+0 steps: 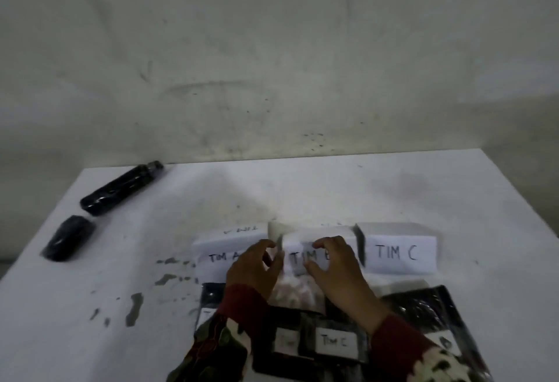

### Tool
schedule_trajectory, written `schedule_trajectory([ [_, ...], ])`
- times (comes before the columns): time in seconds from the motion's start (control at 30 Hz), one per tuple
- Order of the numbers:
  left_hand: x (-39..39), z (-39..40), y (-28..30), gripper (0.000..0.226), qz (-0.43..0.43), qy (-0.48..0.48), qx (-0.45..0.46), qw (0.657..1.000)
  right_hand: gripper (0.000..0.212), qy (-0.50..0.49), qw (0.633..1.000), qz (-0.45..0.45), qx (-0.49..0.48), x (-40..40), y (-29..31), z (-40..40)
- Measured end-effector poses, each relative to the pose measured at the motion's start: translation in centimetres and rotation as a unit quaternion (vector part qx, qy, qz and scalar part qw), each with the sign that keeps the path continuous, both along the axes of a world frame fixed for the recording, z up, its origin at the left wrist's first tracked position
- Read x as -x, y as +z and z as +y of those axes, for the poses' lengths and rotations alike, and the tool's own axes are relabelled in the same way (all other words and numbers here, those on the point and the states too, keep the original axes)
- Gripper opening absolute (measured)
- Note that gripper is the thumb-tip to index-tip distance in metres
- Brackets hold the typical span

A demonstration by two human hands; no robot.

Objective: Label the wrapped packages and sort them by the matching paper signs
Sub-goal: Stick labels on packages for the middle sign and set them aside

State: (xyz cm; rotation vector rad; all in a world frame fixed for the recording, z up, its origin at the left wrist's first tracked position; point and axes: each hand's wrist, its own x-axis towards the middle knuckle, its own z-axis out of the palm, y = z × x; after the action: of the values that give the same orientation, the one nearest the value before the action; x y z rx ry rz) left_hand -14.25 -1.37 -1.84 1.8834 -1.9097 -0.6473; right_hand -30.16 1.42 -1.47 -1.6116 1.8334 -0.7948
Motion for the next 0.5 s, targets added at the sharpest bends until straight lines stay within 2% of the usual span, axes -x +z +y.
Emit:
schedule_trajectory([
  [0.27, -14.5, -5.0, 0.2, 0.026, 0.002, 0.113, 0.003, 0.994, 0.034, 0.09, 0.995, 0.04, -0.017, -13.0, 0.0, -6.2],
  [0.5, -24.4, -11.0, -0.9, 0.025, -0.056, 0.109, 0.036, 0.992, 0.038, 0.113, 0.991, 0.054, -0.038, -21.1, 0.0, -12.2],
])
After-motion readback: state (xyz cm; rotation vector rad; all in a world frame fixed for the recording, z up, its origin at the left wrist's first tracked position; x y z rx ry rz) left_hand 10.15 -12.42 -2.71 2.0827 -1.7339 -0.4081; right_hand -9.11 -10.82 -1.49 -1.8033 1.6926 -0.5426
